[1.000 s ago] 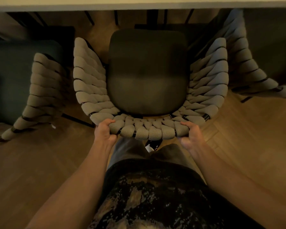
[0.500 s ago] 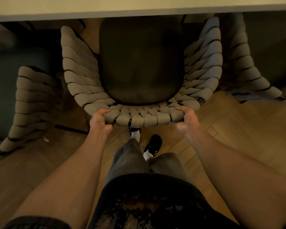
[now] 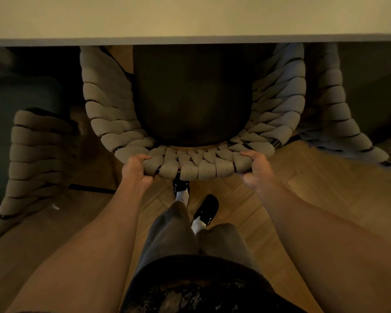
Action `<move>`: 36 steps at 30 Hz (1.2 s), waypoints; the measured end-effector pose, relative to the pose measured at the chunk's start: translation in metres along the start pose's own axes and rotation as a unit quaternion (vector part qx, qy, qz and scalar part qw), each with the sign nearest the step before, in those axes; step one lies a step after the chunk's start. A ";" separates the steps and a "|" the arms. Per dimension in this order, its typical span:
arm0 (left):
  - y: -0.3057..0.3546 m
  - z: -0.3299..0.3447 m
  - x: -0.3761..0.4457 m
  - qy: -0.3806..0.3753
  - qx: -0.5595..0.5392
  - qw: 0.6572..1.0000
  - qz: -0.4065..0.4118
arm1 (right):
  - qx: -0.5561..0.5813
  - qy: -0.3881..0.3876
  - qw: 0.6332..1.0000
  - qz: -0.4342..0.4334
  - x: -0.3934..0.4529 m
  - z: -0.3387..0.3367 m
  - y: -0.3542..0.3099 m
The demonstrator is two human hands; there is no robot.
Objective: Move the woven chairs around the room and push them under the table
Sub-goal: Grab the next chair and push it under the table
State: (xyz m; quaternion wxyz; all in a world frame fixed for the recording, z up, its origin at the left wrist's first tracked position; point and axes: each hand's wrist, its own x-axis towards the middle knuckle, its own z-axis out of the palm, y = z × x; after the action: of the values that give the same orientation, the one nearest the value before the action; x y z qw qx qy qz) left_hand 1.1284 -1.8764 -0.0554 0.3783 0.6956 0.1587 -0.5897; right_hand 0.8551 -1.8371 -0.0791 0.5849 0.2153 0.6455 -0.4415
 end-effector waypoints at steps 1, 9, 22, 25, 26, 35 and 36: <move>0.000 0.001 0.000 0.002 0.002 1.000 0.003 | -0.004 0.002 1.000 0.001 0.000 0.000 -0.001; -0.001 0.001 -0.002 0.012 0.016 1.000 0.010 | -0.016 0.013 1.000 0.001 0.000 -0.003 0.004; 0.004 0.001 -0.003 0.007 0.015 1.000 0.025 | -0.018 0.003 1.000 0.002 0.003 -0.003 0.006; 0.004 -0.001 -0.001 0.005 0.020 0.999 0.029 | -0.016 0.000 1.000 0.000 0.003 -0.003 0.006; 0.003 -0.002 0.000 0.000 0.026 0.999 0.030 | -0.017 0.000 1.000 0.000 0.002 -0.003 0.006; 0.000 -0.022 -0.004 -0.070 0.108 0.991 0.039 | -0.130 -0.063 0.989 -0.031 -0.012 -0.021 0.004; -0.001 -0.025 -0.006 -0.077 0.119 0.989 0.050 | -0.145 -0.075 0.986 -0.041 -0.015 -0.025 0.005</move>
State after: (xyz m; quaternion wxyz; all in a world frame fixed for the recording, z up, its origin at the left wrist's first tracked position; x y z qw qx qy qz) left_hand 1.1437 -1.8560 -0.0496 0.3330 0.6949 0.0231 -0.6369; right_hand 0.8485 -1.8107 -0.0681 0.6383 0.0672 0.6652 -0.3815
